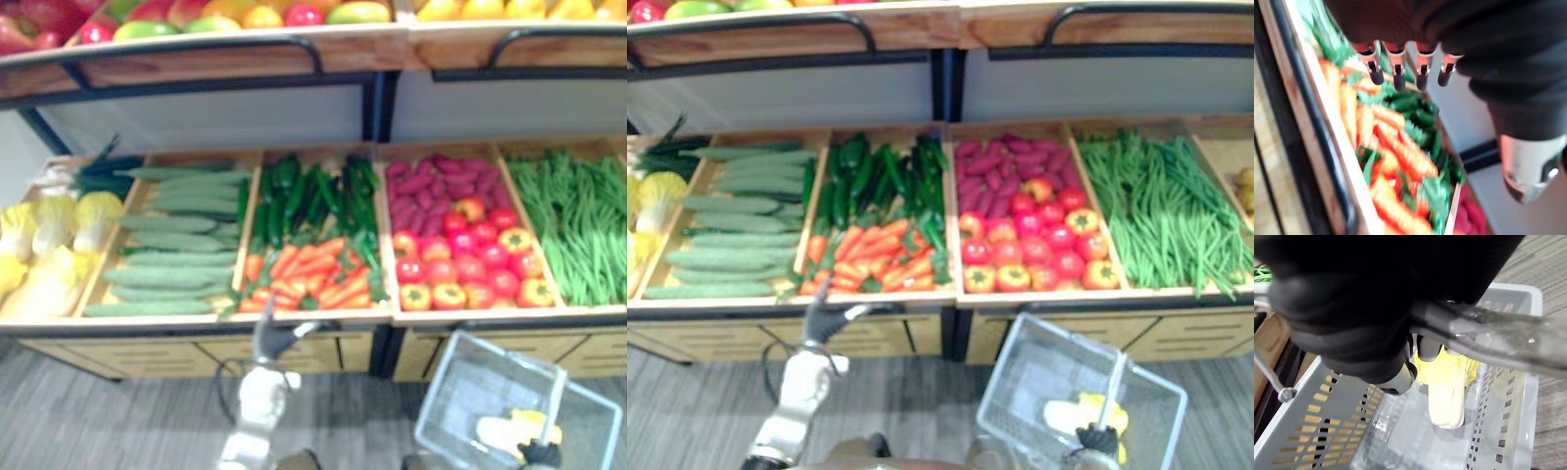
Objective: Pick vegetable in the basket
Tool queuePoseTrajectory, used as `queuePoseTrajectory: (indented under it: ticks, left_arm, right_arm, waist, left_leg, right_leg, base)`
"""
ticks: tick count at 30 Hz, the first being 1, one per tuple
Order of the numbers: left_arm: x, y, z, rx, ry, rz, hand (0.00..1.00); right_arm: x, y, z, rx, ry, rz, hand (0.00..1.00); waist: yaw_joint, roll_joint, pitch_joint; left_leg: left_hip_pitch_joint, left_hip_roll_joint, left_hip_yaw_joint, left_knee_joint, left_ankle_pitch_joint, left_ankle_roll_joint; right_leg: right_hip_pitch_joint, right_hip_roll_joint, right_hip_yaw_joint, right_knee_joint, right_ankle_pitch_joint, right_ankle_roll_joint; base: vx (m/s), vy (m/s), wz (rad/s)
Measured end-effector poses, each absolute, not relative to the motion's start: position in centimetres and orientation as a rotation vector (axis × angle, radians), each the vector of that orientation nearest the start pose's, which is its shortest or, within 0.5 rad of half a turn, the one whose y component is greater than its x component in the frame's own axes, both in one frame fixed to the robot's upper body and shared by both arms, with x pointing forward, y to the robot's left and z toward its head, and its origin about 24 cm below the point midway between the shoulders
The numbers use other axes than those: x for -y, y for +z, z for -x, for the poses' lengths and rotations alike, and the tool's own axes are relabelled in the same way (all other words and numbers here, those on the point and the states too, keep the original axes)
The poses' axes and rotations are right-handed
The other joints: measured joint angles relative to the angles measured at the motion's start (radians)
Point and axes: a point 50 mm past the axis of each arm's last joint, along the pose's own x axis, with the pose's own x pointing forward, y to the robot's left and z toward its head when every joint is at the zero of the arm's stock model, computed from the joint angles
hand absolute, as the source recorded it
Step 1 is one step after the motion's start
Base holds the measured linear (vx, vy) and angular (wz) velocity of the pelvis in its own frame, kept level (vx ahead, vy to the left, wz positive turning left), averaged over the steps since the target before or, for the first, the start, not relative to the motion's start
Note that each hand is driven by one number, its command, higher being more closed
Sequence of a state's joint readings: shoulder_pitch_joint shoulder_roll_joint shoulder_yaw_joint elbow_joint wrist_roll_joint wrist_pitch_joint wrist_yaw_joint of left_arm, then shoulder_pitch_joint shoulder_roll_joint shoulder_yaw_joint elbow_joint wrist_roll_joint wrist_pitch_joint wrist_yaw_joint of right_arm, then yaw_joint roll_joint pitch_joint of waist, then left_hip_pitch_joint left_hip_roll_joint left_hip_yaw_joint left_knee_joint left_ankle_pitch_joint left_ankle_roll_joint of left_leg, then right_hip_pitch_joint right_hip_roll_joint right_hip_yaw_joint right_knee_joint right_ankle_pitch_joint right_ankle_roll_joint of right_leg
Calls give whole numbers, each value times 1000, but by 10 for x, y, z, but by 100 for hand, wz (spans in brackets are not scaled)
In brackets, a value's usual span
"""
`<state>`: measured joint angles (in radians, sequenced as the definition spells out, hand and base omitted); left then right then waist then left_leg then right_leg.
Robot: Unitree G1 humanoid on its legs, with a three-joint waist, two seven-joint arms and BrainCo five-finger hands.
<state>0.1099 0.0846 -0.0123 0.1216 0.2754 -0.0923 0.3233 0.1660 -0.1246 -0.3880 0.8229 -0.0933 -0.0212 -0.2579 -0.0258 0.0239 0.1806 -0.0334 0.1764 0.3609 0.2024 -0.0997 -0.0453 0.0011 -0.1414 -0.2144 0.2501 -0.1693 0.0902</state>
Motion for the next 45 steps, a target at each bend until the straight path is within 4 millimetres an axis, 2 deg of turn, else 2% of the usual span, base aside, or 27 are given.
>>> queuePoseTrajectory:
  ticks: [3, 4, 6, 8, 9, 10, 12, 13, 15, 17, 18, 22, 30, 38, 43, 45]
  left_arm:
    - [-197, 16, -225, -34, 381, -339, 0]
    - [-199, 24, -228, 4, 392, -339, 0]
    - [-203, 36, -235, 61, 413, -347, 0]
    - [-214, 43, -238, 88, 438, -380, 0]
    - [-220, 50, -241, 112, 447, -404, 0]
    - [-222, 55, -245, 134, 446, -419, 0]
    - [-222, 66, -255, 178, 437, -437, 0]
    - [-221, 72, -264, 200, 429, -455, 0]
    - [-219, 79, -278, 222, 395, -510, 0]
    - [-215, 85, -293, 232, 347, -648, 0]
    - [-214, 86, -296, 236, 339, -665, 0]
    - [-205, 107, -318, 314, 304, -844, 0]
    - [-214, 116, -332, 307, 322, -1013, 0]
    - [-210, 117, -338, 304, 308, -1069, 0]
    - [-200, 111, -347, 291, 249, -1148, 0]
    - [-197, 113, -349, 298, 240, -1154, 0]
  right_arm:
    - [270, -134, -79, -974, -715, 116, 100]
    - [272, -134, -75, -983, -736, 106, 100]
    - [274, -134, -73, -992, -748, 108, 100]
    - [272, -134, -75, -987, -735, 111, 100]
    - [271, -132, -79, -974, -723, 117, 100]
    - [269, -132, -81, -969, -710, 121, 100]
    - [267, -132, -86, -958, -689, 127, 100]
    - [264, -131, -91, -945, -683, 118, 100]
    - [260, -130, -103, -925, -658, 115, 100]
    - [254, -126, -121, -884, -614, 126, 100]
    - [254, -125, -122, -878, -609, 129, 100]
    - [249, -112, -149, -783, -558, 174, 100]
    - [242, -93, -182, -655, -524, 199, 100]
    - [242, -90, -186, -635, -535, 210, 100]
    - [245, -78, -196, -564, -550, 215, 100]
    - [245, -74, -199, -545, -554, 217, 100]
  waist:
    - [-25, -10, -28]
    - [-31, -13, -31]
    - [-30, 11, -36]
    - [-27, 9, -39]
    - [-27, -1, -34]
    - [-29, 7, -39]
    - [-29, 2, -38]
    - [-31, -1, -36]
    - [-42, -8, -33]
    - [-56, -12, -10]
    - [-57, -12, -5]
    - [-56, -10, 43]
    - [-54, -9, 138]
    - [-51, -7, 161]
    - [-52, 4, 213]
    - [-51, 5, 216]
  left_leg:
    - [37, -85, -31, -195, 33, -41]
    - [62, -111, -47, -280, 77, -36]
    - [63, -112, -46, -306, 132, -31]
    - [81, -118, -40, -306, 139, -25]
    - [85, -122, -35, -306, 148, -14]
    - [85, -125, -28, -306, 148, -13]
    - [76, -128, -14, -306, 150, -9]
    - [68, -129, -12, -302, 160, 7]
    - [51, -128, 7, -300, 166, 14]
    - [46, -128, 15, -300, 168, 17]
    - [46, -128, 15, -300, 168, 17]
    - [1, -119, 40, -299, 168, 16]
    - [-30, -113, 68, -299, 171, 13]
    - [-38, -114, 86, -299, 170, 12]
    - [-53, -113, 109, -299, 168, 9]
    - [-70, -111, 122, -299, 168, 10]
  right_leg:
    - [3, -24, 0, -76, 11, 18]
    - [-1, -26, 0, -102, 14, 24]
    - [1, -19, 7, -108, 31, 36]
    - [12, -18, 35, -112, 33, 36]
    - [12, -17, 52, -117, 46, 35]
    - [12, -18, 62, -129, 58, 33]
    - [2, -15, 72, -145, 77, 30]
    - [-4, -13, 80, -154, 87, 35]
    - [-20, -7, 100, -162, 106, 31]
    - [-35, -5, 120, -162, 107, 30]
    - [-35, -5, 120, -161, 107, 30]
    - [-104, 6, 152, -145, 110, 24]
    - [-161, 19, 186, -126, 115, 17]
    - [-180, 15, 204, -118, 115, 17]
    - [-220, 13, 228, -94, 115, 18]
    - [-245, 14, 238, -87, 115, 18]
  base:
    - [-18, 110, 56]
    - [47, 70, 53]
    - [52, 81, 23]
    - [99, 100, -21]
    - [106, 78, -29]
    - [133, 70, -34]
    - [126, 42, -21]
    - [129, 23, -17]
    - [144, 16, -25]
    - [103, -4, -22]
    - [48, -6, -10]
    - [16, -8, -18]
    - [1, -11, -12]
    - [28, 0, -5]
    - [-5, -1, -10]
    - [19, -10, -16]
